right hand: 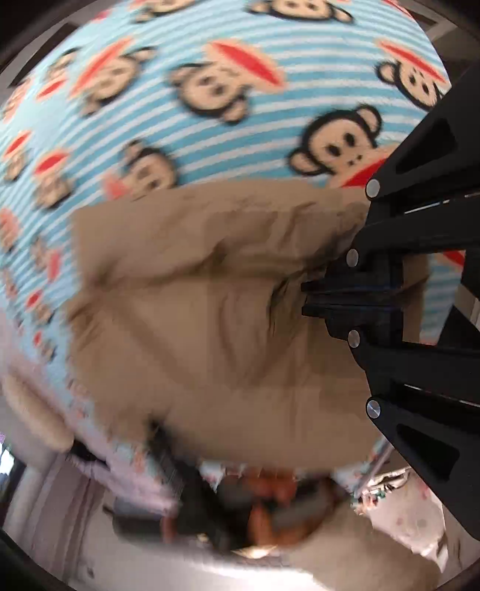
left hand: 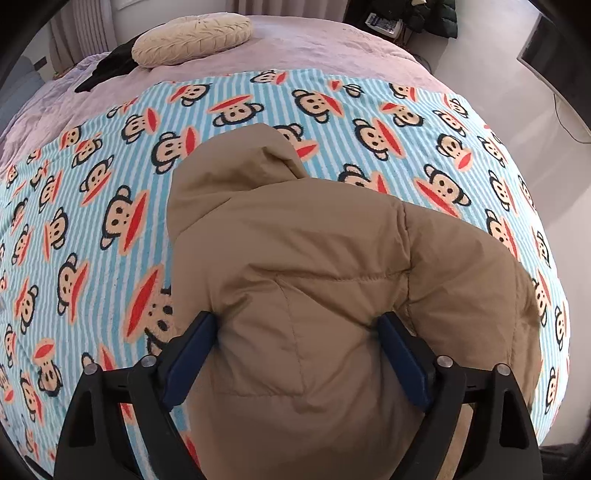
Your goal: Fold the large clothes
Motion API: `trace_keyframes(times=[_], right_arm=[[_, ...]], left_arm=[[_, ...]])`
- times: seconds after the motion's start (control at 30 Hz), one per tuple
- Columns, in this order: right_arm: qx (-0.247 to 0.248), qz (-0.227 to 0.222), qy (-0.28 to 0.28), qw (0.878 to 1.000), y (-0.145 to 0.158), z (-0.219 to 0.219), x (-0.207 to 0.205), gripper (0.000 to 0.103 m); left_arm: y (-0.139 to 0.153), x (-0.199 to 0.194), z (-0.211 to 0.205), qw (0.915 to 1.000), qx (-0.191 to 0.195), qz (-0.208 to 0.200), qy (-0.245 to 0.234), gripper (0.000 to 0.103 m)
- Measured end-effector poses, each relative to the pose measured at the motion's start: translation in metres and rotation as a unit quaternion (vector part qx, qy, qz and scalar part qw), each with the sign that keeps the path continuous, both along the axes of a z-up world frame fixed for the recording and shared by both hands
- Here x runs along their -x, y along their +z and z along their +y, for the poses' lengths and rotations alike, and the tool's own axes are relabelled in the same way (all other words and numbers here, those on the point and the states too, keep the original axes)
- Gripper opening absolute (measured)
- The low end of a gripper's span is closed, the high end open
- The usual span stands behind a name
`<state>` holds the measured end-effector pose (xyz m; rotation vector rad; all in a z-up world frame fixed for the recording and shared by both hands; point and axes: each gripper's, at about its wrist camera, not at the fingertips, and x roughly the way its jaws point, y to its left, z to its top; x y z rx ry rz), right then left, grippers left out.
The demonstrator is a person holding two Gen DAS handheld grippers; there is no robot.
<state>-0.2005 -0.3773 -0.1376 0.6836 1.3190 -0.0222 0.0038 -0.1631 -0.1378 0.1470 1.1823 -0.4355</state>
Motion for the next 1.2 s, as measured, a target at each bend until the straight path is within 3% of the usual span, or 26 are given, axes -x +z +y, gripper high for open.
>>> trace_keyframes(times=[0.13,0.4,0.73,0.8,1.07,1.17,1.2], right_arm=[[-0.013,0.004,-0.026,1.0,-0.019,-0.004,0.003,0.0],[0.003,0.022,-0.034,0.999,-0.02,0.001,-0.002,0.0],[0.032,0.038,-0.062,0.997,0.0,0.018,-0.013,0.006],[0.038,0.039,-0.071,0.996,0.005,0.022,-0.012,0.006],[0.057,0.02,-0.116,0.991,0.031,0.023,-0.001,0.007],[0.063,0.006,-0.13,0.989,0.042,0.015,0.0,0.011],[0.066,0.004,-0.133,0.989,0.045,0.012,0.0,0.018]], left_arm=[[0.006,0.001,0.001,0.9999,-0.011,0.003,-0.008,0.09],[0.034,0.016,0.017,0.999,-0.037,0.014,-0.022,0.09],[0.046,0.037,0.047,0.9968,-0.057,0.035,-0.043,0.09],[0.044,0.039,0.055,0.9968,-0.055,0.039,-0.042,0.102],[0.037,0.041,0.079,0.9965,-0.061,0.043,-0.039,0.102],[0.033,0.04,0.08,0.996,-0.066,0.045,-0.04,0.102],[0.032,0.04,0.08,0.9959,-0.066,0.047,-0.04,0.102]])
